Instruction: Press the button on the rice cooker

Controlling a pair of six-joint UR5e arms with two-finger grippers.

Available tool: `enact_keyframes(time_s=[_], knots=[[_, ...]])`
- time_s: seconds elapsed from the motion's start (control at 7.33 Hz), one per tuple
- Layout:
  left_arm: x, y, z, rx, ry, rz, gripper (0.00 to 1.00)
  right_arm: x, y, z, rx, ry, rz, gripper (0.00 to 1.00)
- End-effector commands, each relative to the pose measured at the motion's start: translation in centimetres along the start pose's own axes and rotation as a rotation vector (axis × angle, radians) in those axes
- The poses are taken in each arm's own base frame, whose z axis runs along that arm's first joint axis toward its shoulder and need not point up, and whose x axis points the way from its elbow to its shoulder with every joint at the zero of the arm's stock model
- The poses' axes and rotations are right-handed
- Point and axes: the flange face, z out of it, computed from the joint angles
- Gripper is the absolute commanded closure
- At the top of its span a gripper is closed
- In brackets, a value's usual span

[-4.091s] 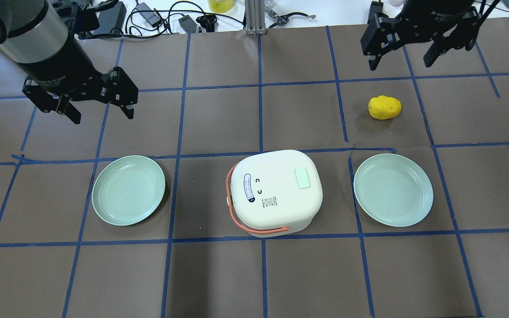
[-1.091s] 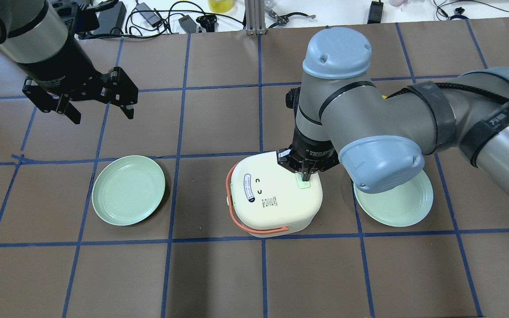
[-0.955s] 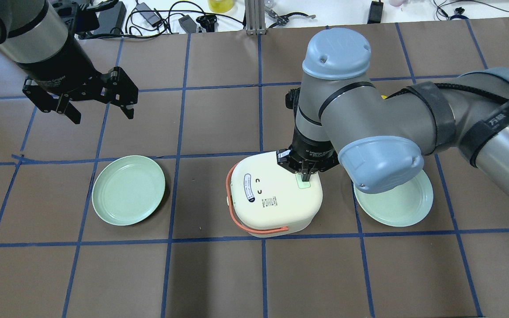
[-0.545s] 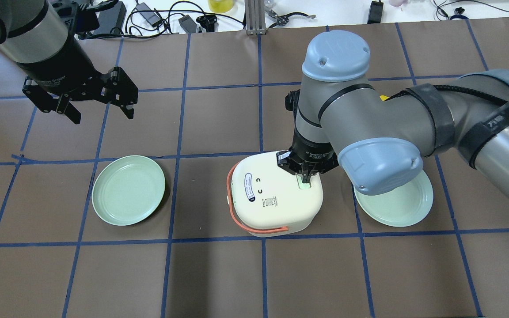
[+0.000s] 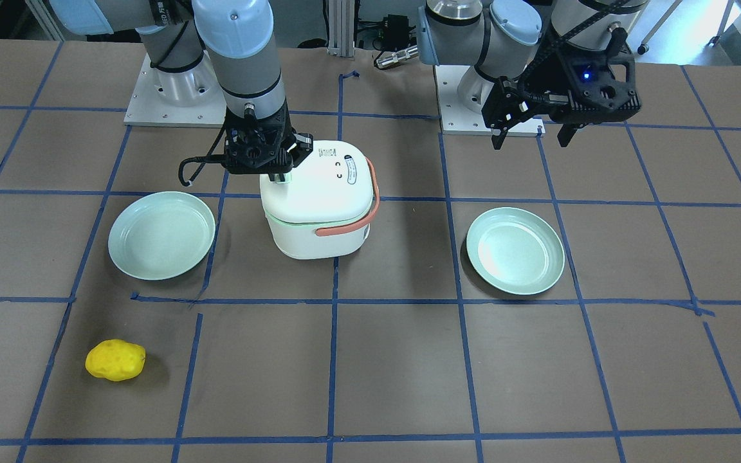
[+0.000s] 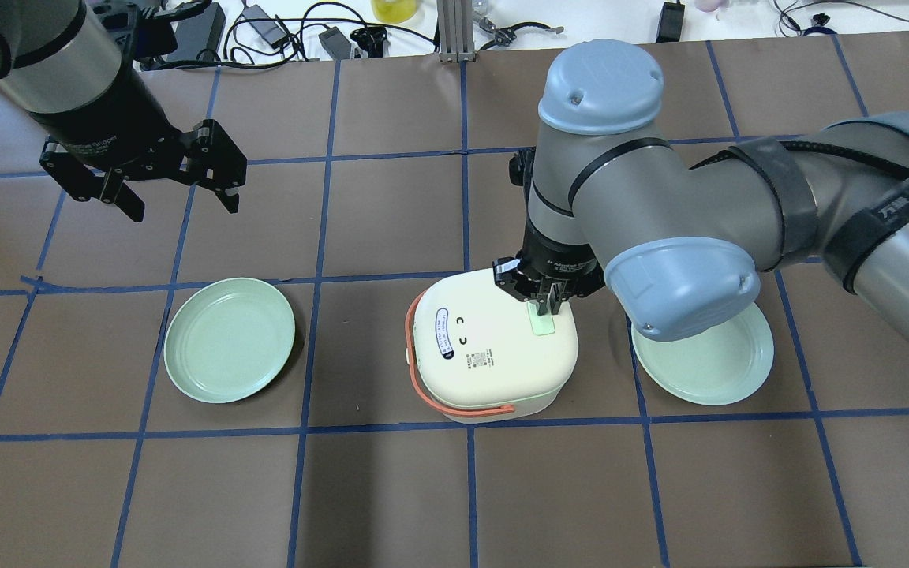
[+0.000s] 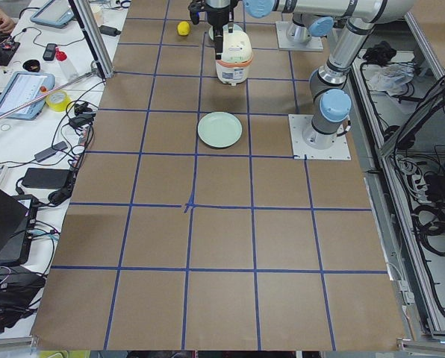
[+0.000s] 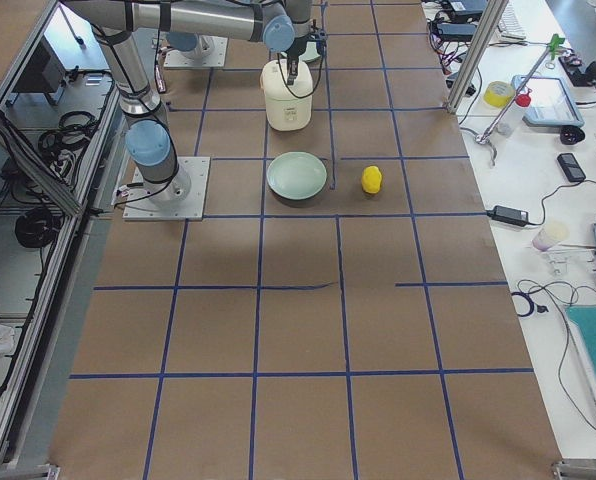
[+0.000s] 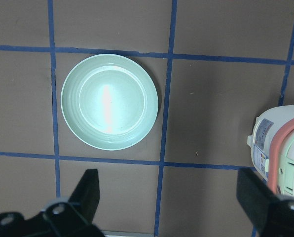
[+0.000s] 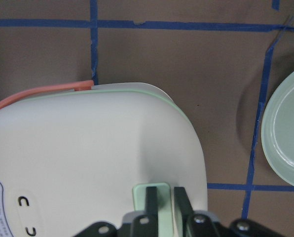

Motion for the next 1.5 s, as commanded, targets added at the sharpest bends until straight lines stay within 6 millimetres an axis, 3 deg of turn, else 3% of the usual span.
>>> enact_keyframes(time_s=[0.0,0.27,0.55,0.68,1.36], knots=[[0.0,0.0,0.0,0.000,0.000,-0.001,0.00,2.2,-2.7,-6.2,0.043,0.002,0.051,0.00],[0.0,0.0,0.0,0.000,0.000,0.000,0.00,8.5,-5.2,-11.9,0.032,-0.012,0.096,0.00],[0.0,0.0,0.0,0.000,0.000,0.000,0.00,13.6,-6.8,-15.4,0.092,-0.013,0.114,0.00],[0.0,0.0,0.0,0.000,0.000,0.000,0.00,14.6,-6.8,-16.0,0.102,-0.013,0.130,0.00],[0.0,0.0,0.0,0.000,0.000,0.000,0.00,14.5,-6.8,-15.8,0.107,0.003,0.125,0.00]])
